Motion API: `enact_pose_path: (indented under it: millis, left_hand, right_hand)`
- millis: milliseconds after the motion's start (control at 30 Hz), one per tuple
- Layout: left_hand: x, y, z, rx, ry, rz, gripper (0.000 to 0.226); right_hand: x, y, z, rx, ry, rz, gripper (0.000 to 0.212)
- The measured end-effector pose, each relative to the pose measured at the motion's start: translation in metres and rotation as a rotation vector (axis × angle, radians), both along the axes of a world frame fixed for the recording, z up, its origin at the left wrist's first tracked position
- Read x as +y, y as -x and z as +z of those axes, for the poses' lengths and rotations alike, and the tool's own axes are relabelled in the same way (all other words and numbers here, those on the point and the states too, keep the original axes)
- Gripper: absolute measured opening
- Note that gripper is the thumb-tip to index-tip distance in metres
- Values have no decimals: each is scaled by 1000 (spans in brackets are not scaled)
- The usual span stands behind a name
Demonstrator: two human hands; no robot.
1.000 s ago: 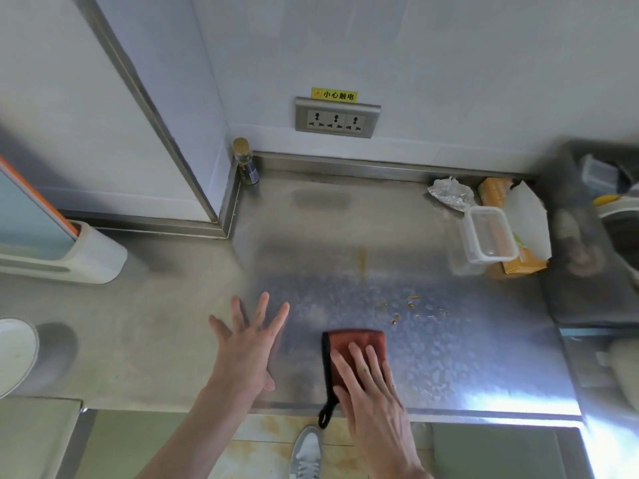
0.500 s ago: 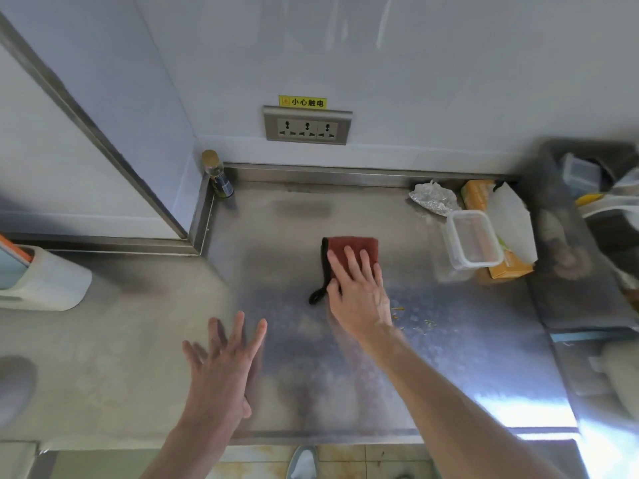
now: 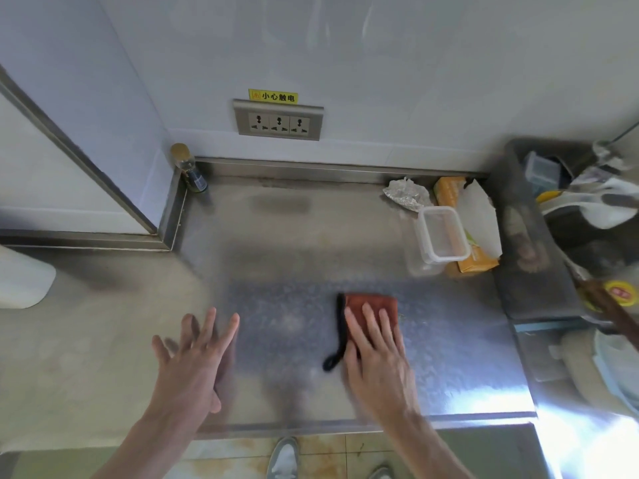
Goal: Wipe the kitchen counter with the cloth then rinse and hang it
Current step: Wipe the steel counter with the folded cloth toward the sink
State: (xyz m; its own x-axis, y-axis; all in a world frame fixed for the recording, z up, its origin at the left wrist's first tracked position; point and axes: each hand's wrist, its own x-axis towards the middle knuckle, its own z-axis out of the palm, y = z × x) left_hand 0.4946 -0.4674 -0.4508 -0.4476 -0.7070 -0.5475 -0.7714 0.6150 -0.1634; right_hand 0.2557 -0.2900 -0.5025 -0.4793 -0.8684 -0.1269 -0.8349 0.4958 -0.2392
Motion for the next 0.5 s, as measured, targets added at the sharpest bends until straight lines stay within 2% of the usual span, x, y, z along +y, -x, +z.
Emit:
enact_pose_path:
  millis: [133, 233, 400, 500]
  left_hand:
    - [1, 4, 6, -17, 16, -37, 148]
    - [-2, 13, 10, -15, -9, -77, 153]
    - [-11, 50, 11, 15, -97, -122, 161]
    - [-11, 52, 7, 33, -99, -129, 162]
  right_hand:
    - [-67, 38, -2, -66, -67, -107, 62]
    - [-77, 28, 0, -84, -55, -111, 63]
    - [-21, -13, 0, -64, -23, 104, 57]
    - [25, 3, 2, -36, -50, 97, 57]
